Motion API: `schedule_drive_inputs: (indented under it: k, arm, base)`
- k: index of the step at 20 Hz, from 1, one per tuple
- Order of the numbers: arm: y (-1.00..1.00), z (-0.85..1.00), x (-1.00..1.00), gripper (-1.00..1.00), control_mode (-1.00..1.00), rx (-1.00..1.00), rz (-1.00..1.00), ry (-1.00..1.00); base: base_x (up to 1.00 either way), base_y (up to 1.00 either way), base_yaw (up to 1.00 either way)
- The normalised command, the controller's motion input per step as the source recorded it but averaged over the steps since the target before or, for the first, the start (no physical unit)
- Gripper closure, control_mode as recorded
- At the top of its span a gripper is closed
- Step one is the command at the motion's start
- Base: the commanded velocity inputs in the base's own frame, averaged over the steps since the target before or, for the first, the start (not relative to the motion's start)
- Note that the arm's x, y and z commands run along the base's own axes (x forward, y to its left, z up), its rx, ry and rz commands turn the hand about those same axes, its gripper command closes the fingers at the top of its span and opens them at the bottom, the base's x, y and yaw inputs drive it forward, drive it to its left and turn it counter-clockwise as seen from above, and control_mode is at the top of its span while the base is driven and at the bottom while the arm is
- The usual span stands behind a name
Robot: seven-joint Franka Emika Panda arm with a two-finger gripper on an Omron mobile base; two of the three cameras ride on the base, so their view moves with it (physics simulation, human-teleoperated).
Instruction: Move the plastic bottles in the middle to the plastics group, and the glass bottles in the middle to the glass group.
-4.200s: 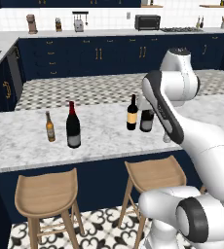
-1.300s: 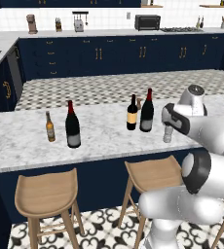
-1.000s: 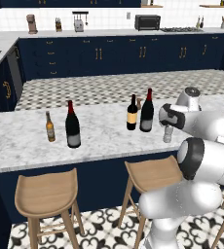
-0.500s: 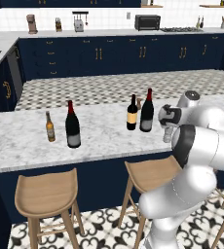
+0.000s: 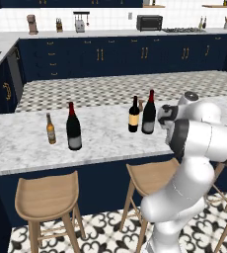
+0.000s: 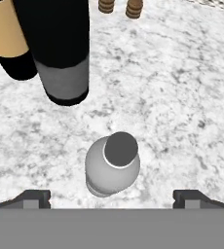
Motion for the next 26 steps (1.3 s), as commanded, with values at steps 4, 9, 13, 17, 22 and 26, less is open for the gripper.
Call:
schedule_drive_inputs:
  k: [4,9,13,17,22,26]
  arm:
    - [0.0,-0.19,0.14,-1.0,-1.0,0.0,0.0,0.0]
    - [0.0,-0.21,0.05,-1.0,-1.0,0.0,0.0,0.0]
    - [0.0,-0.04,0.0,-1.0,-1.0,0.02,0.01,0.0]
    - [0.0,-0.07,0.08,-1.0,-1.0,0.01,0.0,0.0]
    - [0.0,-0.11,0.22,-1.0,-1.0,0.0,0.0,0.0]
    - [0.0,-0.11,0.14,-1.0,-1.0,0.0,0.0,0.0]
  base:
    - [0.0,0.0,0.0]
    - [0.0,0.0,0.0]
    - [0.0,0.0,0.0]
    - [0.0,0.0,0.0]
    - [0.0,0.0,0.0]
    - [0.0,0.0,0.0]
